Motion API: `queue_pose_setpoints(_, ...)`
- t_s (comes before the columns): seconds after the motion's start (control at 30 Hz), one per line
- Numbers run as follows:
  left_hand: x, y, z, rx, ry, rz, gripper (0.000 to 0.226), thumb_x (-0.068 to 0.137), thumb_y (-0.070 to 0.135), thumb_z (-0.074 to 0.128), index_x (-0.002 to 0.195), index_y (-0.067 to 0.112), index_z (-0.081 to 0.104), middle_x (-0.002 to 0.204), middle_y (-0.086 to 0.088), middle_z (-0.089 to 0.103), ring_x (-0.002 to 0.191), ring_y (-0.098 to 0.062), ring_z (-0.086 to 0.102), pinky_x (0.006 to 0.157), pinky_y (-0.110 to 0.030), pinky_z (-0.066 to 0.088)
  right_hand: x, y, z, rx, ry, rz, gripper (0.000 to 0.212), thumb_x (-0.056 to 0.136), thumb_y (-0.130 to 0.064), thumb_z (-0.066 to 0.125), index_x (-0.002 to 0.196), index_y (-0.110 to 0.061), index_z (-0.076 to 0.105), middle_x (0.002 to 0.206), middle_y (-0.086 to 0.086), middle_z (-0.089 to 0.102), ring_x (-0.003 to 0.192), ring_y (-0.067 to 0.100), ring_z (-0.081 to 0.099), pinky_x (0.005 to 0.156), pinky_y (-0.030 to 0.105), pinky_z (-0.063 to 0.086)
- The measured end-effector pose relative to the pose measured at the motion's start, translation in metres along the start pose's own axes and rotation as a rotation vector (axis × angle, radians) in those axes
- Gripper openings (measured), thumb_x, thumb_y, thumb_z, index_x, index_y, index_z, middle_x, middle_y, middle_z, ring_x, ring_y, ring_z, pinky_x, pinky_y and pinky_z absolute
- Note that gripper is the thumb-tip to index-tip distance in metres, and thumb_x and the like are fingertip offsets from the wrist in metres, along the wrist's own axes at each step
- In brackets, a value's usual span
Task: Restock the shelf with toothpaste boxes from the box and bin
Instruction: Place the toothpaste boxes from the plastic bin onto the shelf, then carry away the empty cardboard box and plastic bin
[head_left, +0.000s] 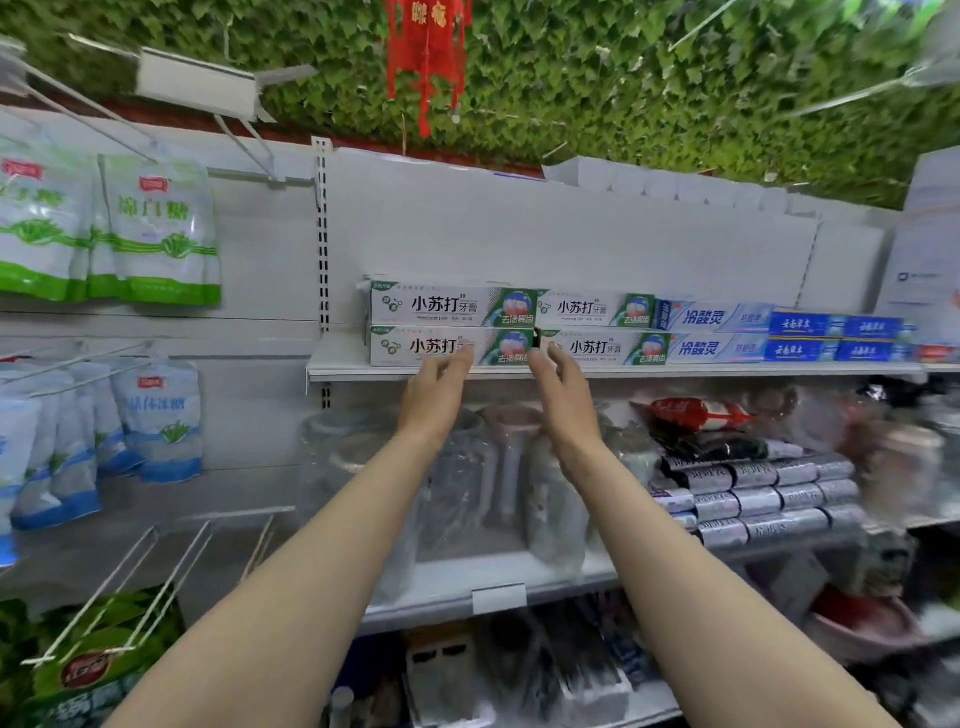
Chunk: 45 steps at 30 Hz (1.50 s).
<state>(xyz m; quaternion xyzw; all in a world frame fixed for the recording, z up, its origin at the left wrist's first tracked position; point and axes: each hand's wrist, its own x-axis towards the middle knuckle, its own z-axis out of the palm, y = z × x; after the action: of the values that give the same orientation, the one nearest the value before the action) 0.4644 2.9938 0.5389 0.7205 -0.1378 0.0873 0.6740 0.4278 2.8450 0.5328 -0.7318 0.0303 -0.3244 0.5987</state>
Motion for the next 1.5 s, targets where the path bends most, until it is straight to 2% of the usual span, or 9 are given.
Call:
queue_pose_setpoints(0.13, -0.029, -0.012, 0.007, -0.195, -0.101, -0.12, 0.037, 0.091, 0.063, 0.055, 0.112, 0.033, 0.056, 0.128, 0.001, 0.056, 0.119, -0.021, 0.054, 0.103, -0.046, 0.048, -0.035, 0.009, -0.019, -0.045, 0.082, 0.085, 0.089, 0.073, -0.079, 0.057, 0.144, -0.025, 0.047, 0.144, 0.001, 0.049, 0.13, 0.019, 0.05, 0.109, 0.045, 0.042)
queue_pose_setpoints(0.33, -0.087, -0.037, 0.011, -0.293, -0.268, -0.322, 0.058, 0.097, 0.054, 0.053, 0.143, 0.019, 0.05, 0.144, -0.003, 0.048, 0.122, -0.019, 0.049, 0.087, -0.036, 0.049, -0.099, 0.031, -0.042, -0.094, 0.119, 0.193, 0.096, 0.067, -0.083, 0.055, 0.14, -0.021, 0.05, 0.14, 0.0, 0.054, 0.126, 0.017, 0.052, 0.105, 0.039, 0.044)
queue_pose_setpoints(0.47, -0.125, -0.068, 0.009, -0.298, -0.329, -0.439, 0.064, 0.096, 0.055, 0.055, 0.147, 0.018, 0.046, 0.15, -0.004, 0.045, 0.122, -0.02, 0.049, 0.102, -0.045, 0.049, -0.146, 0.056, -0.049, -0.097, 0.121, 0.305, 0.072, 0.089, -0.064, 0.059, 0.14, -0.015, 0.05, 0.138, 0.001, 0.053, 0.125, 0.017, 0.051, 0.102, 0.034, 0.04)
queue_pose_setpoints(0.57, -0.147, -0.094, 0.009, -0.272, -0.342, -0.518, 0.064, 0.095, 0.055, 0.056, 0.145, 0.017, 0.048, 0.149, -0.006, 0.045, 0.129, -0.023, 0.048, 0.107, -0.047, 0.046, -0.178, 0.077, -0.05, -0.087, 0.137, 0.373, 0.082, 0.079, -0.07, 0.06, 0.137, -0.013, 0.053, 0.136, 0.003, 0.057, 0.125, 0.019, 0.053, 0.105, 0.036, 0.041)
queue_pose_setpoints(0.8, -0.186, -0.156, 0.012, -0.17, -0.385, -0.668, 0.063, 0.095, 0.056, 0.054, 0.143, 0.015, 0.05, 0.146, -0.007, 0.048, 0.132, -0.026, 0.048, 0.094, -0.038, 0.046, -0.239, 0.154, -0.045, -0.16, 0.16, 0.592, 0.087, 0.062, -0.089, 0.052, 0.126, -0.03, 0.055, 0.135, -0.003, 0.059, 0.13, 0.02, 0.049, 0.115, 0.047, 0.033)
queue_pose_setpoints(0.93, -0.194, -0.196, 0.02, -0.119, -0.392, -0.732, 0.066, 0.096, 0.056, 0.055, 0.147, 0.015, 0.046, 0.149, -0.01, 0.047, 0.134, -0.026, 0.047, 0.098, -0.038, 0.045, -0.255, 0.187, -0.044, -0.095, 0.105, 0.682, 0.064, 0.094, -0.059, 0.057, 0.141, -0.018, 0.046, 0.138, -0.003, 0.049, 0.126, 0.014, 0.046, 0.1, 0.028, 0.034)
queue_pose_setpoints(1.0, -0.192, -0.215, 0.026, -0.092, -0.402, -0.759, 0.066, 0.096, 0.056, 0.055, 0.147, 0.015, 0.045, 0.149, -0.01, 0.046, 0.134, -0.024, 0.047, 0.1, -0.039, 0.045, -0.259, 0.207, -0.045, -0.102, 0.107, 0.725, 0.06, 0.098, -0.052, 0.056, 0.144, -0.014, 0.046, 0.138, -0.005, 0.047, 0.127, 0.016, 0.046, 0.095, 0.027, 0.033)
queue_pose_setpoints(1.27, -0.175, -0.279, 0.064, -0.026, -0.404, -0.844, 0.063, 0.096, 0.053, 0.056, 0.148, 0.018, 0.045, 0.149, -0.004, 0.048, 0.13, -0.022, 0.05, 0.107, -0.043, 0.045, -0.265, 0.271, -0.048, -0.097, 0.131, 0.867, 0.071, 0.087, -0.068, 0.057, 0.143, -0.025, 0.047, 0.144, -0.001, 0.05, 0.13, 0.02, 0.048, 0.108, 0.04, 0.04)
queue_pose_setpoints(1.5, -0.182, -0.332, 0.076, 0.06, -0.396, -0.967, 0.063, 0.094, 0.055, 0.057, 0.144, 0.018, 0.048, 0.142, -0.005, 0.053, 0.125, -0.022, 0.053, 0.095, -0.037, 0.048, -0.281, 0.319, -0.05, -0.076, 0.172, 0.977, 0.07, 0.087, -0.063, 0.062, 0.144, -0.025, 0.044, 0.142, -0.002, 0.049, 0.128, 0.017, 0.047, 0.114, 0.042, 0.037)
